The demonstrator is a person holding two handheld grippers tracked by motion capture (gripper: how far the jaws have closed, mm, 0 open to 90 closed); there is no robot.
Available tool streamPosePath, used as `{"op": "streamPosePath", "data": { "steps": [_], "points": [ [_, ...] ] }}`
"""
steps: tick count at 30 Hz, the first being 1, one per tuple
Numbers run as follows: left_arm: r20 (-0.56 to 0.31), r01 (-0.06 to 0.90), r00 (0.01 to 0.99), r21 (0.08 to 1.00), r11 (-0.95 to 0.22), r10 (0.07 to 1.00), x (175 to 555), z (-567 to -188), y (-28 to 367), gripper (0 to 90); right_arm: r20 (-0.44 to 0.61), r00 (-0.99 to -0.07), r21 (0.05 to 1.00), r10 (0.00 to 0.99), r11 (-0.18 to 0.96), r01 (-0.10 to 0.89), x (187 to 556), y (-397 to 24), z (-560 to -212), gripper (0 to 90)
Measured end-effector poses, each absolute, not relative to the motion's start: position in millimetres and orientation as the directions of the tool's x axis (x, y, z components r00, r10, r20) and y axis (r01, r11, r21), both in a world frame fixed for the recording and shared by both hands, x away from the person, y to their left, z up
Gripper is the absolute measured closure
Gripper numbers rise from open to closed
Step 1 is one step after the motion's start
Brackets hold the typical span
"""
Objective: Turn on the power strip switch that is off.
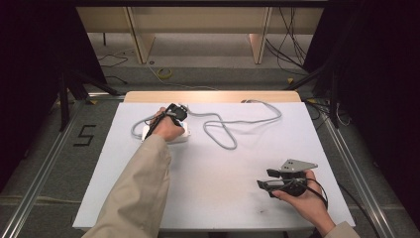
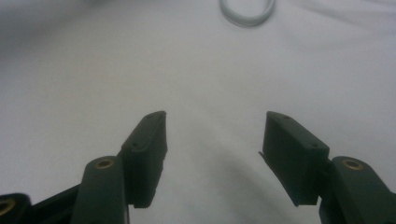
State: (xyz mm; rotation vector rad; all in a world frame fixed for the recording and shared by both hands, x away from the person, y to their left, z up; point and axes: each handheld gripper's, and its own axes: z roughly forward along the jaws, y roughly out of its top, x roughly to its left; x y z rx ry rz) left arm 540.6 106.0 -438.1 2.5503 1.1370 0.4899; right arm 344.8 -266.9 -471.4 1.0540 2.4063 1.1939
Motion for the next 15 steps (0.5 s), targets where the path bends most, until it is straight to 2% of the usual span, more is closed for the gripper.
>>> {"op": "streamPosePath", "data": {
  "steps": [15],
  "points": [
    [0.183,0.651,0.631,0.405,-0.642,0.754,540.3,-440.9,105.3,90.0,0.086,-0.706,0.771,0.703,0.401,0.494,344.6,-266.5,-471.4,40.6]
  ]
}}
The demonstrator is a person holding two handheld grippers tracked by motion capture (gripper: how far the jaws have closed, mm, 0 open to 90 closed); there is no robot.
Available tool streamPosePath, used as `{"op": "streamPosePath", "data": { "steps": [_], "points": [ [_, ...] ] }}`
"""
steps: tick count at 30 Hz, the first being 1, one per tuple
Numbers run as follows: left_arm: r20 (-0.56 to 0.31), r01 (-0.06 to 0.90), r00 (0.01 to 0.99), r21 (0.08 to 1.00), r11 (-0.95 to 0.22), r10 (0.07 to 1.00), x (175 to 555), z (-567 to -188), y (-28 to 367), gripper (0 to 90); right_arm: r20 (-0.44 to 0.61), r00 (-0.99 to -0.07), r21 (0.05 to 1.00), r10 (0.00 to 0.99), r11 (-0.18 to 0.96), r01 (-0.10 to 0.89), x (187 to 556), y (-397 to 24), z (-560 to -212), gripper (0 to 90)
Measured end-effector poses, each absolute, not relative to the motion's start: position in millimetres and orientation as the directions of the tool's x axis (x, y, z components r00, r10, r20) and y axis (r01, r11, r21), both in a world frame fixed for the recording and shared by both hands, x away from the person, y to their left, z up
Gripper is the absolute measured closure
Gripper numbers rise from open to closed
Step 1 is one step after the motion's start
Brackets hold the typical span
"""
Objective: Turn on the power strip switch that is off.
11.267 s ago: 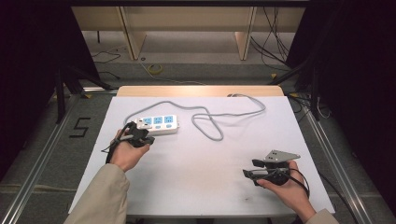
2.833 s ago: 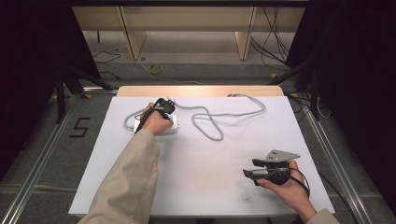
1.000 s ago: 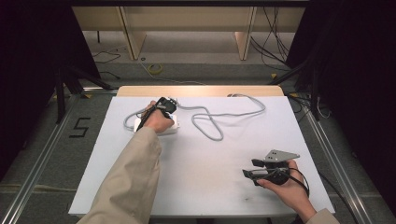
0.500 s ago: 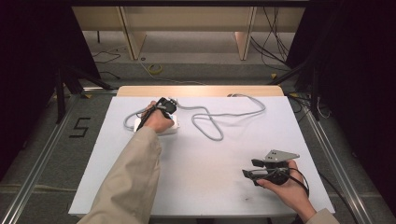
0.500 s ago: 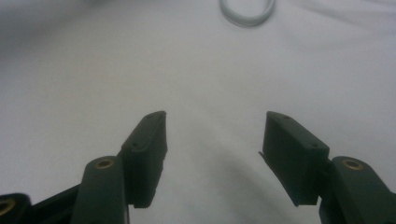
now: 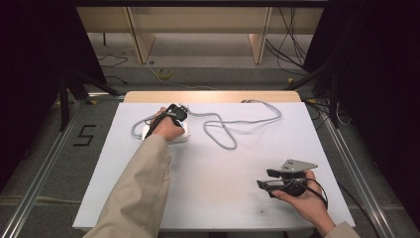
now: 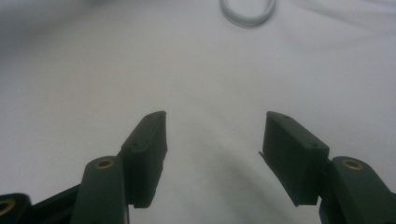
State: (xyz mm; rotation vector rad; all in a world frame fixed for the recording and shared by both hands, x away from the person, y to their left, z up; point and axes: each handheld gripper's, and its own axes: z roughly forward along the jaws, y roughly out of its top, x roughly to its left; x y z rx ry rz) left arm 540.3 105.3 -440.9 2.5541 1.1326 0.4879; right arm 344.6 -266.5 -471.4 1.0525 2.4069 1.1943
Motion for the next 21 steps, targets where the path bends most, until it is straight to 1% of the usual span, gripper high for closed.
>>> {"op": "streamPosePath", "data": {
  "steps": [3,12,19,20,21],
  "points": [
    [0.212,0.637,0.642,0.387,-0.667,0.736,539.3,-440.4,103.3,90.0,0.086,-0.706,0.771,0.703,0.401,0.494,344.5,-266.4,-471.4,40.6],
    [0.183,0.647,0.634,0.406,-0.645,0.751,540.2,-440.2,106.1,89.9,0.087,-0.706,0.771,0.703,0.401,0.494,344.8,-266.2,-471.4,40.6],
    [0.184,0.639,0.635,0.421,-0.644,0.75,539.0,-438.9,106.8,89.4,0.086,-0.705,0.772,0.704,0.401,0.494,344.6,-266.6,-471.2,40.6],
    [0.165,0.647,0.63,0.429,-0.631,0.759,538.6,-438.8,107.0,87.4,0.086,-0.705,0.772,0.704,0.4,0.493,344.5,-266.7,-471.1,40.6],
    [0.154,0.648,0.633,0.432,-0.628,0.759,538.0,-438.3,107.7,82.4,0.086,-0.705,0.773,0.704,0.399,0.494,344.5,-266.8,-471.1,40.6]
  ]
}}
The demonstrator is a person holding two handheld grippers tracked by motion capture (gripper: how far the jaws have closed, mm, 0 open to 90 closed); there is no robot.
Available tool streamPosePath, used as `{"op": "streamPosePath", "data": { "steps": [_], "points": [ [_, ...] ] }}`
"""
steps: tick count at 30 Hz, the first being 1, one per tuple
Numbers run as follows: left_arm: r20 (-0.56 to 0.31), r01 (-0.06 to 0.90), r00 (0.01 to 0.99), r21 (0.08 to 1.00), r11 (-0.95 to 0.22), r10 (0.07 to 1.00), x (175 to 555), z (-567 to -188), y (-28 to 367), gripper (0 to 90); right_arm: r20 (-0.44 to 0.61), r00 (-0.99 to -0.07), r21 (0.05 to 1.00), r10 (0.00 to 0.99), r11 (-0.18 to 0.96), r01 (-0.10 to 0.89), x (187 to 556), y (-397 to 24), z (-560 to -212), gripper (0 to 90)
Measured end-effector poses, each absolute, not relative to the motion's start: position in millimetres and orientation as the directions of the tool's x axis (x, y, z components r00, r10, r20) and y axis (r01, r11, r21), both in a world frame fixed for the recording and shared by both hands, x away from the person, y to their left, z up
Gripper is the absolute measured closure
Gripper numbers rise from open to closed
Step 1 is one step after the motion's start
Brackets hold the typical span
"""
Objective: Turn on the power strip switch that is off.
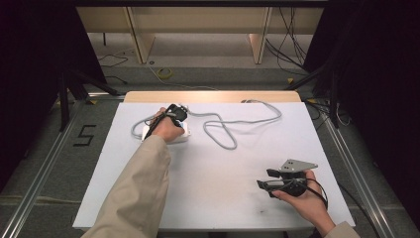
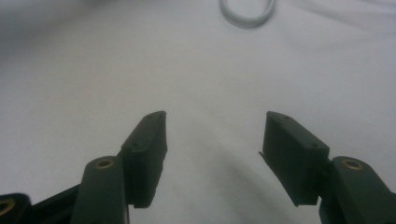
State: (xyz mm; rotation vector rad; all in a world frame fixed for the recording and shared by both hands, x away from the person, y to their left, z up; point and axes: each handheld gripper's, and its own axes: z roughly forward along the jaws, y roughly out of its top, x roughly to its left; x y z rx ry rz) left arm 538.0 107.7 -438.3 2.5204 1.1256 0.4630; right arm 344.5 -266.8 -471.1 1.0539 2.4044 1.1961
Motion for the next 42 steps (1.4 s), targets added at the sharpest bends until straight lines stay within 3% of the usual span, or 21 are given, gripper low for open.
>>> {"op": "streamPosePath", "data": {
  "steps": [8,15,21,42],
  "points": [
    [0.13,0.643,0.612,0.493,-0.586,0.78,531,-422,122,71.2,0.086,-0.704,0.772,0.705,0.399,0.495,345,-267,-471,40.5],
    [0.094,0.637,0.621,0.518,-0.571,0.778,517,-411,134,53.5,0.086,-0.704,0.771,0.705,0.4,0.496,344,-266,-471,40.4],
    [0.092,0.623,0.612,0.556,-0.55,0.786,505,-407,145,44.2,0.089,-0.703,0.769,0.705,0.4,0.498,344,-265,-472,40.4],
    [0.094,0.56,0.644,0.619,-0.551,0.76,456,-402,161,30.5,0.087,-0.703,0.769,0.706,0.401,0.497,344,-265,-472,40.3]
  ]
}}
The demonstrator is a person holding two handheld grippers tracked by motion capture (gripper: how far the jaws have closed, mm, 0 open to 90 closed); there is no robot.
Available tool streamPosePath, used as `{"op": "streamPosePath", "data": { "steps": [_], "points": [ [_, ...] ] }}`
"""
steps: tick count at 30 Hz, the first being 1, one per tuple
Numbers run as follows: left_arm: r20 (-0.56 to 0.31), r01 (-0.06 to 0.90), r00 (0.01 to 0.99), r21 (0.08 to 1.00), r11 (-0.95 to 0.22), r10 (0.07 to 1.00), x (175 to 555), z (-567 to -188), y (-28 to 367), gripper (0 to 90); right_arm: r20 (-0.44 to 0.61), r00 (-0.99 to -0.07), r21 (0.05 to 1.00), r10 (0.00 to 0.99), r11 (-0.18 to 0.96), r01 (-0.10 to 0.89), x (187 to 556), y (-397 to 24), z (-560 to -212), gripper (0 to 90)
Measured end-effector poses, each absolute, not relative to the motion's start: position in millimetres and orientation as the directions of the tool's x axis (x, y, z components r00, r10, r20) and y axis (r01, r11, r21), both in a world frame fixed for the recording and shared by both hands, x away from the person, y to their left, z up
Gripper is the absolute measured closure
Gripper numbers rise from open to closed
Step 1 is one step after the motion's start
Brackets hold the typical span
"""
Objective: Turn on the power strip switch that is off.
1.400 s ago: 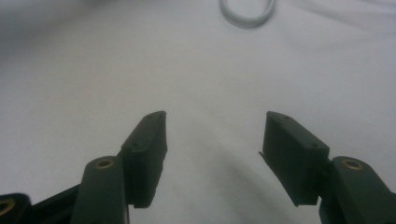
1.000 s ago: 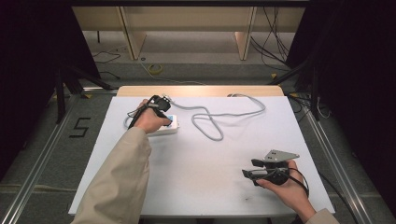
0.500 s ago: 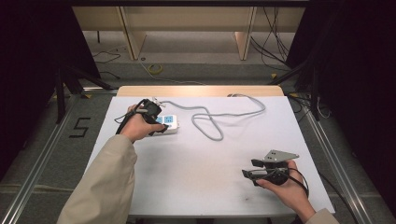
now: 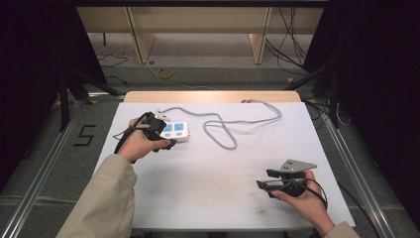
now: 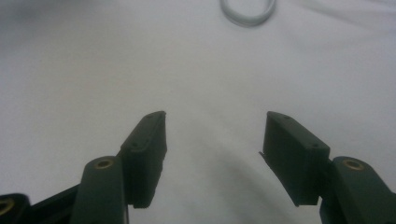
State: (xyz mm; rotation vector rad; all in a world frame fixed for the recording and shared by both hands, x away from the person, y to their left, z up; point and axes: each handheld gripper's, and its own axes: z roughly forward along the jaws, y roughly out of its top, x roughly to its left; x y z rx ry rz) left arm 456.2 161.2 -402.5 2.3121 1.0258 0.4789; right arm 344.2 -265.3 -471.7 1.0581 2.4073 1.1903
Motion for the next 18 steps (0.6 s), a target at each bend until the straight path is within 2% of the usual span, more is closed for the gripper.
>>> {"op": "streamPosePath", "data": {
  "steps": [6,18],
  "points": [
    [0.071,0.53,0.656,0.665,-0.526,0.752,440,-408,168,28.9,0.089,-0.702,0.769,0.706,0.4,0.499,344,-265,-472,40.3],
    [0.088,0.472,0.673,0.713,-0.518,0.735,398,-428,170,29.2,0.087,-0.704,0.769,0.705,0.401,0.497,344,-264,-472,40.2]
  ]
}}
